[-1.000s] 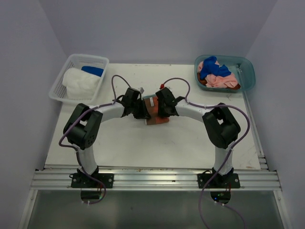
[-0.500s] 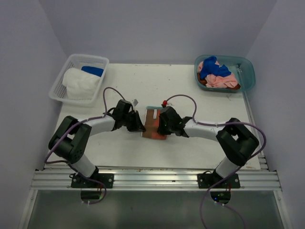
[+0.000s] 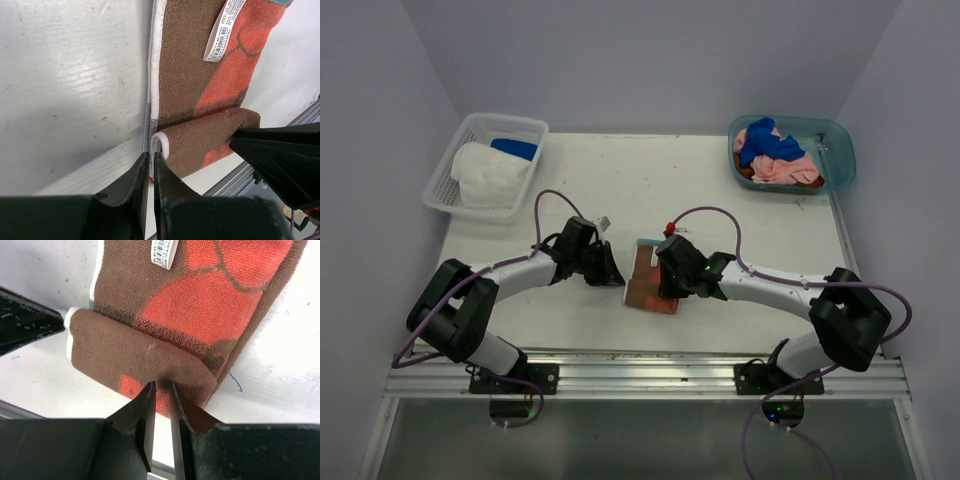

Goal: Roll the towels
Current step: Roll the towel

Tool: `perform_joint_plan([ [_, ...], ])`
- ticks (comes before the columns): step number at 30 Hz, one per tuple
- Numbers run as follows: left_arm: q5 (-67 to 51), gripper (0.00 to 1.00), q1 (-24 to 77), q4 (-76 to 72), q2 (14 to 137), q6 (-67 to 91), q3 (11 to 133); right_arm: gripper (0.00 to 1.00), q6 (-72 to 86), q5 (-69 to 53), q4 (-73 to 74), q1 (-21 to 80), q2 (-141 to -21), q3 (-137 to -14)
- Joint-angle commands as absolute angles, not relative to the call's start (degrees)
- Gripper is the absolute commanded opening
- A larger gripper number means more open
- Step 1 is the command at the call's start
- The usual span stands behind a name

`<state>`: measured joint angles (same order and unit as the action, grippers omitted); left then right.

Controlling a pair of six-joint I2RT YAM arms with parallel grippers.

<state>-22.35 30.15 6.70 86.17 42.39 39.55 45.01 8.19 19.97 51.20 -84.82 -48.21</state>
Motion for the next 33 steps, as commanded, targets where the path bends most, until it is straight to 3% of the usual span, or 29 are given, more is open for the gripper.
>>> perform_joint_plan([
  [1,-22.50,0.12,30.76,6.51,86.22,41.92,42.19,0.22,44.21,10.81,24.25,51.24,-80.51,-50.45],
  [13,-18.20,0.11,32.25,8.35,82.80,42.71,43.16,0.23,43.16,16.08,25.05,51.33,-79.96,-48.16],
  [21,-16.53,0.12,33.13,10.55,80.77,42.45,43.86,0.07,42.80,17.66,23.29,51.24,-86.13,-47.37],
  [33,-19.69,0.12,35.86,6.51,85.95,43.07,43.94,0.05,42.01,17.93,25.14,51.24,-83.23,-47.29],
])
